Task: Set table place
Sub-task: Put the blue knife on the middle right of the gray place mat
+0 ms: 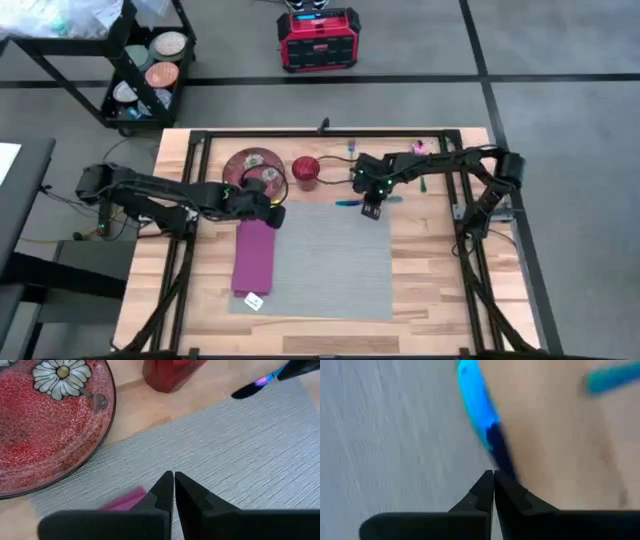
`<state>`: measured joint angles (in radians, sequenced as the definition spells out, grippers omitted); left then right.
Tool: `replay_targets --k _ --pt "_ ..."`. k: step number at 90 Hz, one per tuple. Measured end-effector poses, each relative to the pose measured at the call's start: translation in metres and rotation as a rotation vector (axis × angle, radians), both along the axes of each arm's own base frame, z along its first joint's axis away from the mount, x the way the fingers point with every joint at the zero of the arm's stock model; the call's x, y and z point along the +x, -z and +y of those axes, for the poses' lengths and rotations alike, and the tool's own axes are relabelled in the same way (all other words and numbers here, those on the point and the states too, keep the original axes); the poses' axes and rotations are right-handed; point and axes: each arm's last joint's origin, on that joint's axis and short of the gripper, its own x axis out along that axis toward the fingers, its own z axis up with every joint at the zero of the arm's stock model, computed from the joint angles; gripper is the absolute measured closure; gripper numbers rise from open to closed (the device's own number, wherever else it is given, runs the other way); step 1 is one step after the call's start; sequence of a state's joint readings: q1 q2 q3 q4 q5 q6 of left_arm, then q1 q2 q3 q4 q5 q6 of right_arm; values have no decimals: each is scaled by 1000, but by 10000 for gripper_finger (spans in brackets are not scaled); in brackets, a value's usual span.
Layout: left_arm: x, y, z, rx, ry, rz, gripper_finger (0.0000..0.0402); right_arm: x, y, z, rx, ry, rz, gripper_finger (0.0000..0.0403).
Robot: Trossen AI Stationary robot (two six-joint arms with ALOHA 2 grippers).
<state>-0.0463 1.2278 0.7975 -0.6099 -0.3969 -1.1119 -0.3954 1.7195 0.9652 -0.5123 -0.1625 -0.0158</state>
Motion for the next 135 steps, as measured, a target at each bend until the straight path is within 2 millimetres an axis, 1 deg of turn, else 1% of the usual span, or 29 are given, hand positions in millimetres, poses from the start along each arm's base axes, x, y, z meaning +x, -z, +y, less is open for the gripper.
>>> replay_targets --k 17,22,28,43,58,70,81,85,91,98,103,117,126,135 --pt "0 0 0 4 -2 0 402 -1 21 -10 31 13 69 403" --pt "0 0 0 4 -3 -1 402 -1 25 -11 48 12 75 403" --pt "0 0 0 4 -4 -4 402 -1 25 -10 66 10 71 403" --pt "0 0 0 9 2 -3 402 1 15 5 57 -34 61 403" --pt "1 0 0 18 14 -3 402 -3 -4 21 24 -87 54 403" --pt "3 -2 0 32 34 -19 402 -6 -16 33 -14 -179 49 403" --pt "8 -4 -1 4 -5 -96 402 -4 -23 36 -30 -188 6 403" --pt "13 -2 -4 11 15 -111 402 -4 -23 35 -31 -179 4 403" --pt "21 5 -12 31 105 -79 402 -4 -23 35 -32 -168 8 403" --pt "28 21 -21 5 225 1 402 -4 -23 34 -33 -166 6 403" --pt "32 33 -25 -29 271 62 402 -5 -23 33 -26 -162 10 403" --pt "43 59 -28 -49 311 157 402 -6 -23 32 -24 -154 16 403" --pt "54 73 -30 -47 336 157 402 -6 -23 33 -25 -158 16 403" --pt "64 87 -30 -84 365 140 402 -6 -23 30 -28 -147 14 403"
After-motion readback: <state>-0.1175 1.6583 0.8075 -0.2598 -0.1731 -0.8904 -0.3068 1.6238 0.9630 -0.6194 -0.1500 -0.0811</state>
